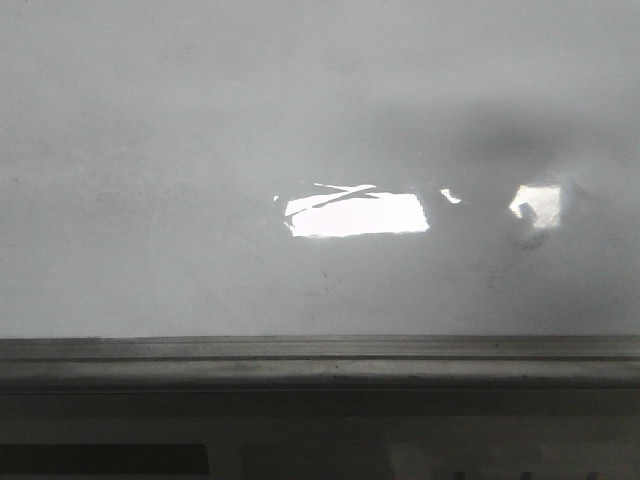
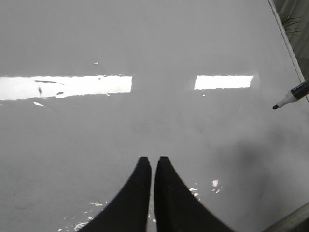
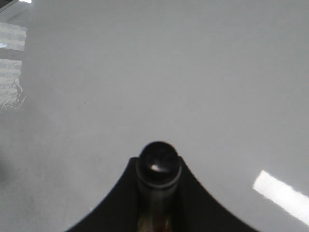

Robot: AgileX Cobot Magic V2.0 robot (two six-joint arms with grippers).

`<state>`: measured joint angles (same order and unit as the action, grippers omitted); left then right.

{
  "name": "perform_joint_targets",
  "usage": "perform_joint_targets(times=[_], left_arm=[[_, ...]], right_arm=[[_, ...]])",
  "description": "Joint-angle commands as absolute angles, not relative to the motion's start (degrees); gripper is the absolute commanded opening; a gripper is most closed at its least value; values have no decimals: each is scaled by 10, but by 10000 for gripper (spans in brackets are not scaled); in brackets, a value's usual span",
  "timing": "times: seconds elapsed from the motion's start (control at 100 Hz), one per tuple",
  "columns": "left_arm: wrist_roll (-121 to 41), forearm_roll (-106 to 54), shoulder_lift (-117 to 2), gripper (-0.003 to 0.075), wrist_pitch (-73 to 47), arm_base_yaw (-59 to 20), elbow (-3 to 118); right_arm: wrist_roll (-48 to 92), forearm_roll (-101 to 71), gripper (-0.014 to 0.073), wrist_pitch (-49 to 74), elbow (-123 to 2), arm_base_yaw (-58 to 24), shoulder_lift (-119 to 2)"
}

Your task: Write number 6 on whiteboard

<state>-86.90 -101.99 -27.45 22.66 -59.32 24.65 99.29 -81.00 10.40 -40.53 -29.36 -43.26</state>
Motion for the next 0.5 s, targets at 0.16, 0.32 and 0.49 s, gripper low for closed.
perform_joint_targets(times=[0.16, 0.32, 0.49], left_arm=[[-866, -1003, -276, -20, 212, -594, 262], [-866, -1003, -276, -20, 212, -594, 262], [-866, -1003, -276, -20, 212, -594, 262]], right_arm=[[999, -825, -43, 142, -427, -296, -432], [999, -825, -43, 173, -427, -296, -432], [999, -826, -43, 215, -427, -296, -436]])
